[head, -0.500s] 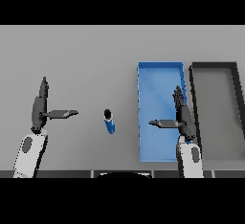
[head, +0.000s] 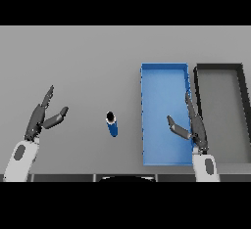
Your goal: Pick up the blue pipe and place it into the blue bin.
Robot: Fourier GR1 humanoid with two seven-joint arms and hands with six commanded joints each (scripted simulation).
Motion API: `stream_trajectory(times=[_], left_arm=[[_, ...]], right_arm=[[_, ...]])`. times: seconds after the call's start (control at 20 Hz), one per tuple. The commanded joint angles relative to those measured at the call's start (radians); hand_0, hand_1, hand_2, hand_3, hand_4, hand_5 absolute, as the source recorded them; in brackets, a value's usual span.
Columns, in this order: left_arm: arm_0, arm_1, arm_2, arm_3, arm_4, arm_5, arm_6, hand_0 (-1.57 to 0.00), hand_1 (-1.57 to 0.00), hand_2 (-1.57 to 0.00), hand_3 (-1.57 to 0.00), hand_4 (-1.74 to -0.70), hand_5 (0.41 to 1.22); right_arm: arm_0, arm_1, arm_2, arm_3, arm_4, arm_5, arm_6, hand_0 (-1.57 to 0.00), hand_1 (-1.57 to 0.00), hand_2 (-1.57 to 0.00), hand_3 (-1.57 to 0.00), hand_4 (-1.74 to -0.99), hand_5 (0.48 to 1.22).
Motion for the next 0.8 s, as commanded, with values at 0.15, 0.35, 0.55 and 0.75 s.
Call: stream_trajectory(times=[0.15, 0.35, 0.55, 0.75], left_arm=[[0.007, 0.016, -0.018, -0.024, 0.015, -0.052, -0.008, 0.0, 0.0, 0.0, 0.0, -0.96, 0.593], [0.052, 0.079, -0.056, -0.089, 0.026, -0.157, -0.035, 0.0, 0.0, 0.0, 0.0, -1.01, 0.561], [0.069, 0.067, -0.151, -0.17, 0.018, -0.225, 0.035, 0.0, 0.0, 0.0, 0.0, -1.1, 0.51], [0.068, 0.022, -0.239, -0.196, -0.057, -0.227, 0.078, 0.0, 0.0, 0.0, 0.0, -1.14, 0.464]], right_arm=[[0.017, -0.008, 0.011, -0.03, 0.008, 0.008, 0.03, 0.0, 0.0, 0.0, 0.0, -1.203, 0.625], [0.009, -0.007, 0.019, -0.02, 0.02, 0.005, 0.037, 0.0, 0.0, 0.0, 0.0, -1.18, 0.617], [0.006, -0.013, 0.016, -0.025, 0.014, 0.013, 0.044, 0.0, 0.0, 0.0, 0.0, -1.173, 0.616], [0.017, -0.015, 0.015, -0.045, 0.009, 0.014, 0.056, 0.0, 0.0, 0.0, 0.0, -1.189, 0.619]])
